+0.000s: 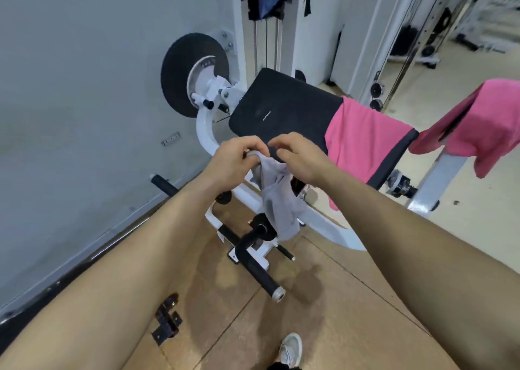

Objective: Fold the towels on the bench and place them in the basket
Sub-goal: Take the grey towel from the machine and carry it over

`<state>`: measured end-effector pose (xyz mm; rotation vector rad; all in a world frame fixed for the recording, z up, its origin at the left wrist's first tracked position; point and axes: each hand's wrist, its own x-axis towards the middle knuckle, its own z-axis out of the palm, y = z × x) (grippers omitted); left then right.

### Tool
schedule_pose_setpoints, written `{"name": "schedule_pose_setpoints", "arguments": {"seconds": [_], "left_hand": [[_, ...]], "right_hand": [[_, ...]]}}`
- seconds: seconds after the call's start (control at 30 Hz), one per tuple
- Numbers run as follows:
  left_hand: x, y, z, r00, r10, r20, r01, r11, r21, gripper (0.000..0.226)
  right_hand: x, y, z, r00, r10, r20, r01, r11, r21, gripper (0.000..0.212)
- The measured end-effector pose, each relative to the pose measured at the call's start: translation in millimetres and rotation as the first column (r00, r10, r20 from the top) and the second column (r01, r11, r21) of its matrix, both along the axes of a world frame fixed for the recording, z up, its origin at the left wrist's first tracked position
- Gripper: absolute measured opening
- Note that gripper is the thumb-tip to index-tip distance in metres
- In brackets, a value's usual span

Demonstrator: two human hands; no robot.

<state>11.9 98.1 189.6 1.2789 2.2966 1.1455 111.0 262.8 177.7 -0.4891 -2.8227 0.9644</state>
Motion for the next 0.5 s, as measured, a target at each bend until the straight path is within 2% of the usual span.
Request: {"name": "schedule_pose_setpoints", "arguments": {"seconds": [0.07, 0.2, 0.33, 0.5], "left_hand": [[-6, -42, 12, 0.999, 0.044, 0.006, -0.045, 0.999, 0.022, 0.026], [-23, -141, 29, 0.986, 0.168, -0.002, -0.168, 0.985, 0.038, 0.032], [-34, -250, 34, 0.941, 0.338, -0.014, -0.337, 0.941, 0.026, 0.03], [-40, -384, 21, 0.839, 0.541, -0.065, -0.543, 0.839, -0.023, 0.023]], "right_hand": [[-20, -37, 19, 0.989, 0.124, 0.076, -0.117, 0.989, -0.093, 0.03], [-53, -121, 38, 0.966, 0.224, 0.131, -0.201, 0.965, -0.169, 0.014], [-81, -217, 48, 0.953, 0.289, 0.087, -0.272, 0.948, -0.167, 0.011], [-105, -344, 54, 0.906, 0.423, 0.028, -0.417, 0.901, -0.117, 0.003]]}}
